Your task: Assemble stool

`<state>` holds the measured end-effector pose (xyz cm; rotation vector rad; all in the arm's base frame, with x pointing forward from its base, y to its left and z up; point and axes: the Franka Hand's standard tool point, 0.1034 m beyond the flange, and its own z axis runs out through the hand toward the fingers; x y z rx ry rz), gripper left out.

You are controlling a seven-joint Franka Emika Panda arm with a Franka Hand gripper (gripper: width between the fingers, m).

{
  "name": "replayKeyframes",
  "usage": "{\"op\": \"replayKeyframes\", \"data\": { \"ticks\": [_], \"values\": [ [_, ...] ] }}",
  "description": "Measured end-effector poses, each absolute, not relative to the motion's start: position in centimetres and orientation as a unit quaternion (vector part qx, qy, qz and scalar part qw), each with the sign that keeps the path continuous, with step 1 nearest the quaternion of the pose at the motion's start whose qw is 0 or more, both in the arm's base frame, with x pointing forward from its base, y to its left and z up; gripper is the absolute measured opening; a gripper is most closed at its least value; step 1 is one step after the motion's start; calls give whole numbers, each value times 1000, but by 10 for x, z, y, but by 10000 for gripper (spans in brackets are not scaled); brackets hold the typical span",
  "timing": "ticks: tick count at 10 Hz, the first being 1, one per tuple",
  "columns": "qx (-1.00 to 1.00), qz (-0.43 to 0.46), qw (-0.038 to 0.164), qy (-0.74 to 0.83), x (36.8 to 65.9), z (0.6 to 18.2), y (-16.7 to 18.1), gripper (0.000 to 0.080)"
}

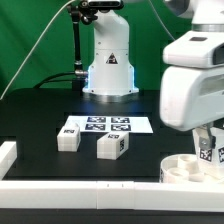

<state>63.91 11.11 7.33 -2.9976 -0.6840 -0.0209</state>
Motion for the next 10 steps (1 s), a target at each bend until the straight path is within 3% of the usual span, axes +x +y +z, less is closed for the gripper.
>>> {"op": "replayKeyframes", "data": {
  "ticks": [5,10],
  "values": [
    [-995,-20,48,84,643,73,118,338],
    [-974,-13,53,218,643,73,118,338]
  ]
}}
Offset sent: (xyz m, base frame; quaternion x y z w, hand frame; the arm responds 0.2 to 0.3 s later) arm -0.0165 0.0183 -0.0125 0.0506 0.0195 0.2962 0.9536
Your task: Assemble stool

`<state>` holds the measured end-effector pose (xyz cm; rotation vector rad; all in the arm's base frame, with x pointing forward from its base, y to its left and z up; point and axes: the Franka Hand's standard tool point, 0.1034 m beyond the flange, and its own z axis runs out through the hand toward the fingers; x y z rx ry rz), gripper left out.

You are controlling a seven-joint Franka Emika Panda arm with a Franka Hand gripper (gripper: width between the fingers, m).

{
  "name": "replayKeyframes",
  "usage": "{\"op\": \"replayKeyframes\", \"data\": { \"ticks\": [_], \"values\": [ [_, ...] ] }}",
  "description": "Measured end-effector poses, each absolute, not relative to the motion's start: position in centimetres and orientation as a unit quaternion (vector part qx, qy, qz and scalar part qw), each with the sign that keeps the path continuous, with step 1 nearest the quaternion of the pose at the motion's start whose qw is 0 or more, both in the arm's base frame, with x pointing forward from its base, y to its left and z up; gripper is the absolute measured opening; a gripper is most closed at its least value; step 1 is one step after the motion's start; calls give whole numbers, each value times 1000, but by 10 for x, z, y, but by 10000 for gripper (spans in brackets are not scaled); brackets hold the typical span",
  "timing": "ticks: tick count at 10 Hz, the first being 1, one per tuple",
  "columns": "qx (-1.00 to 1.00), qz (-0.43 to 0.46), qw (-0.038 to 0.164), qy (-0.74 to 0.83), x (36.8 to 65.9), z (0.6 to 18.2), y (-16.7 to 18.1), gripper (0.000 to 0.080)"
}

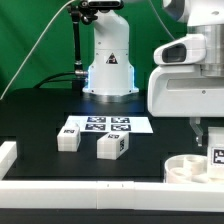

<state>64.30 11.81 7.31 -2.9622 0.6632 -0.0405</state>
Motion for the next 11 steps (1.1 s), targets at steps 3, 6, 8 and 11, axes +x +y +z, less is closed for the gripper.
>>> {"op": "replayKeyframes", "data": {
  "ticks": [3,6,8,11],
  "values": [
    [-946,-7,59,318,643,73,118,338],
    [-886,-3,75,457,642,73,118,338],
    [-843,0,77,533,642,73,120,338],
    [-795,9,80,601,642,73,120,338]
  ]
}}
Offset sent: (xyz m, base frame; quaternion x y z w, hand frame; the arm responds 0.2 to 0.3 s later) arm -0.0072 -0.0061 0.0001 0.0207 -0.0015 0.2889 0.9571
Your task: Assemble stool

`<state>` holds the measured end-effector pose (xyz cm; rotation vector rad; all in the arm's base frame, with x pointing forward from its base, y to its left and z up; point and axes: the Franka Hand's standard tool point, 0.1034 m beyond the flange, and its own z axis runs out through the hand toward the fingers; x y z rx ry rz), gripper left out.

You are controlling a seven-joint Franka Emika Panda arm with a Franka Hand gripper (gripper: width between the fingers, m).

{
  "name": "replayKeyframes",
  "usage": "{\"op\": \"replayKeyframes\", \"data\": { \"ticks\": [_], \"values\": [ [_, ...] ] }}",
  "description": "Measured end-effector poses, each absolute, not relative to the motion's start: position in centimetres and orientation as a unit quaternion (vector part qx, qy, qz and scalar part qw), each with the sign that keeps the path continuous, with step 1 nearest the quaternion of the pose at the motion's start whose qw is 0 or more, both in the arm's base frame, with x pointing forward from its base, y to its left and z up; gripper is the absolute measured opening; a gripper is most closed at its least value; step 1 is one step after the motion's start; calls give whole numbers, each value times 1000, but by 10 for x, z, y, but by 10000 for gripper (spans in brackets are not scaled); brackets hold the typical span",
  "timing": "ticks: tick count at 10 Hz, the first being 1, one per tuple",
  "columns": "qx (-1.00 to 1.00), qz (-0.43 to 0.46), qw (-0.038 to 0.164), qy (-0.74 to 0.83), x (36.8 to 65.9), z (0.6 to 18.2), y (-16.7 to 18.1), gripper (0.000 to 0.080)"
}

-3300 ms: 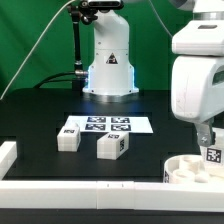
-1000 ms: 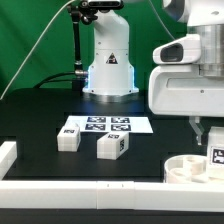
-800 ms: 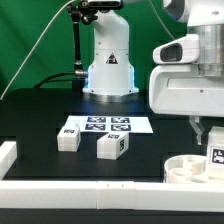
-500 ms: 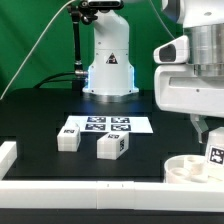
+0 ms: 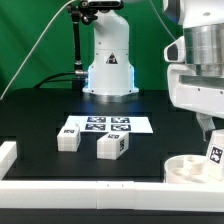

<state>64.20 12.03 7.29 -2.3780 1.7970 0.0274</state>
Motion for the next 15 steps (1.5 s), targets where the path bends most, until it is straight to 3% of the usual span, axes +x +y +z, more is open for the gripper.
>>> {"op": "replayKeyframes", "data": {
  "ticks": [2,6,8,14,15],
  "values": [
    [-761,15,85,643,642,73,120,338],
    [-563,15,143,814,645,73,116,340],
    [-486,22,161,859,644,72,121,340],
    [-378,42,185,906,643,73,124,340],
    [-378,42,185,906,642,72,125,420]
  ]
}}
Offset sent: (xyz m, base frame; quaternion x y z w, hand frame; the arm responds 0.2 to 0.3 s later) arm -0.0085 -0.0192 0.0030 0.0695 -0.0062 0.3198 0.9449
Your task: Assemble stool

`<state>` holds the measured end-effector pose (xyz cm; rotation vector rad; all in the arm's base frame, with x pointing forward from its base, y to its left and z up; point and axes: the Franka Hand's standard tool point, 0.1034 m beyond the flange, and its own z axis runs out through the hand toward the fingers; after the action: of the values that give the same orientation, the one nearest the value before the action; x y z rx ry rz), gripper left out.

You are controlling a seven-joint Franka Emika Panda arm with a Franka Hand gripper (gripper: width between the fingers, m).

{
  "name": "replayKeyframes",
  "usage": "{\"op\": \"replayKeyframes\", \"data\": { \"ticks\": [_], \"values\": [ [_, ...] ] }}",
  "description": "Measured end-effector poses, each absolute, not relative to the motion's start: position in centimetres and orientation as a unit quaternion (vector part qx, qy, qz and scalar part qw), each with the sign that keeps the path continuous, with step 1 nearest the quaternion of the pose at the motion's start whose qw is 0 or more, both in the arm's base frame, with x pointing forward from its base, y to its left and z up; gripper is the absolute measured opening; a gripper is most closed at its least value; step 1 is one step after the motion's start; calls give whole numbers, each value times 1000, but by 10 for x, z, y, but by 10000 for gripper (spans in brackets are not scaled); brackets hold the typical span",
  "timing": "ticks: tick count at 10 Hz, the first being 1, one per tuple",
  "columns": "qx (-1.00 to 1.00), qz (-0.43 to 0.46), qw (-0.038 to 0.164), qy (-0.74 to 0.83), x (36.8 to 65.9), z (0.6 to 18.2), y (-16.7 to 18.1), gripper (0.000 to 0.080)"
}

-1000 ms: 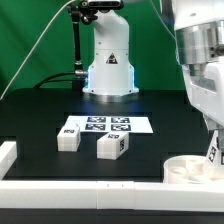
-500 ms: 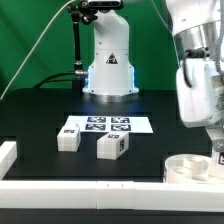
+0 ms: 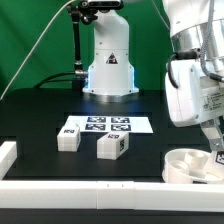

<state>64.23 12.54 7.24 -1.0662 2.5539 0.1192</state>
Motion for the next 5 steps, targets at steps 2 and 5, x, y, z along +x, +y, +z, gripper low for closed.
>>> {"op": "replayKeyframes", "data": {
  "ticks": [2,5],
  "values": [
    [-409,40,183,893,642,74,125,553],
    [-548,31,180,817,641,97,106,643]
  ]
}}
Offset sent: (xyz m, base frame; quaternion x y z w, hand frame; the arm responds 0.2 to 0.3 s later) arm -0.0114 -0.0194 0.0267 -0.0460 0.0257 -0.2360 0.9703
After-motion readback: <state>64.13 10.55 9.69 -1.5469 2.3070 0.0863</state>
